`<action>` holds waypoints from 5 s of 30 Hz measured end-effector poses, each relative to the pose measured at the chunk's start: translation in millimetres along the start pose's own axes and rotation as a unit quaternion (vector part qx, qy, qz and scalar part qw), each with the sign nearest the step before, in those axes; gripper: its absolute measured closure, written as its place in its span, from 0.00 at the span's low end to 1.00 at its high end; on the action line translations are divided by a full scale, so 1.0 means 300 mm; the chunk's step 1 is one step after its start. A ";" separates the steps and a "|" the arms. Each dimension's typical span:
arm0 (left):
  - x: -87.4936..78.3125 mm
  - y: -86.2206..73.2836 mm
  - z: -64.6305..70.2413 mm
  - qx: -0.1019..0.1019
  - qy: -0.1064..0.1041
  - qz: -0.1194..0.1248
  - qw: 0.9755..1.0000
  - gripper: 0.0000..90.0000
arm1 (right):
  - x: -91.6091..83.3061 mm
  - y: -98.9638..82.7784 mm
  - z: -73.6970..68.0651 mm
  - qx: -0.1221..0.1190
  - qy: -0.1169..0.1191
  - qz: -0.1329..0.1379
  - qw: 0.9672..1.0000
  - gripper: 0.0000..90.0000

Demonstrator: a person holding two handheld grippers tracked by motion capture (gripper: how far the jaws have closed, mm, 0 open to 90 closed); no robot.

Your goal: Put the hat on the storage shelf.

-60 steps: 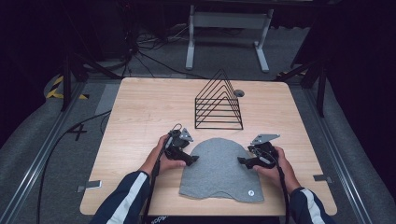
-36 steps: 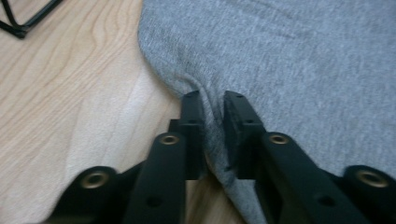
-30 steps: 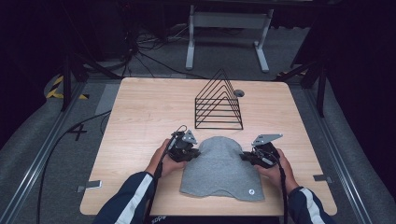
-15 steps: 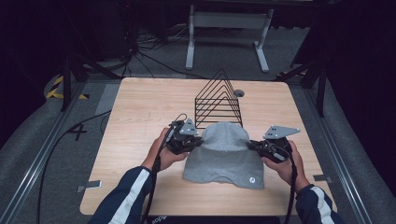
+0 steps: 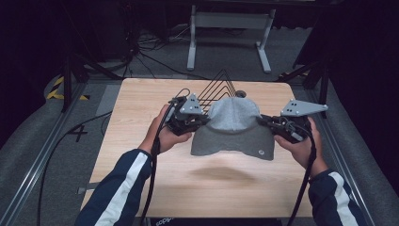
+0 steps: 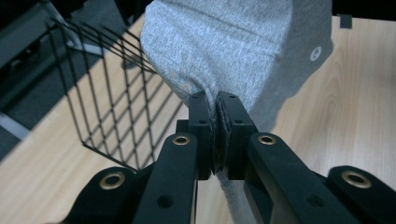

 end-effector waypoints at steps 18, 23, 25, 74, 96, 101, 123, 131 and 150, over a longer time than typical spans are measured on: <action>-0.079 0.203 -0.149 -0.007 0.058 0.052 0.997 0.95 | -0.030 0.243 0.131 -0.011 -0.032 0.024 0.999 0.95; -0.094 0.245 -0.195 -0.011 0.071 0.071 0.995 0.95 | -0.020 0.301 0.160 -0.017 -0.043 0.030 0.998 0.95; -0.101 0.256 -0.212 -0.014 0.072 0.074 0.995 0.95 | -0.012 0.326 0.171 -0.021 -0.044 0.031 0.998 0.95; 0.028 0.290 -0.405 -0.057 0.129 0.056 0.988 0.95 | 0.210 0.422 0.313 0.000 -0.062 0.036 0.997 0.95; -0.031 0.228 -0.334 -0.063 0.087 0.099 0.989 0.95 | 0.163 0.359 0.254 -0.012 -0.031 0.042 0.999 0.95; -0.050 0.237 -0.311 -0.051 0.084 0.104 0.990 0.95 | 0.142 0.357 0.251 -0.011 -0.030 0.048 0.998 0.95; -0.079 0.217 -0.262 -0.042 0.053 0.116 0.991 0.95 | 0.100 0.313 0.237 -0.021 -0.020 0.043 0.999 0.95; -0.057 0.170 -0.229 -0.037 0.042 0.107 0.993 0.95 | 0.084 0.286 0.201 -0.033 -0.017 0.031 0.999 0.95; 0.129 0.007 -0.320 -0.107 0.045 0.073 0.991 0.95 | 0.249 0.151 0.227 -0.005 -0.010 -0.001 1.000 0.95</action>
Point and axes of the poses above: each handheld gripper's, and its own axes: x roughly forward along the jaws, y roughly out of its top, z roughly to its right, the point moved 3 cm from there along x, roughly forward along the jaws, and after that the axes turned 1 degree about -y, right-handed, at the moved point
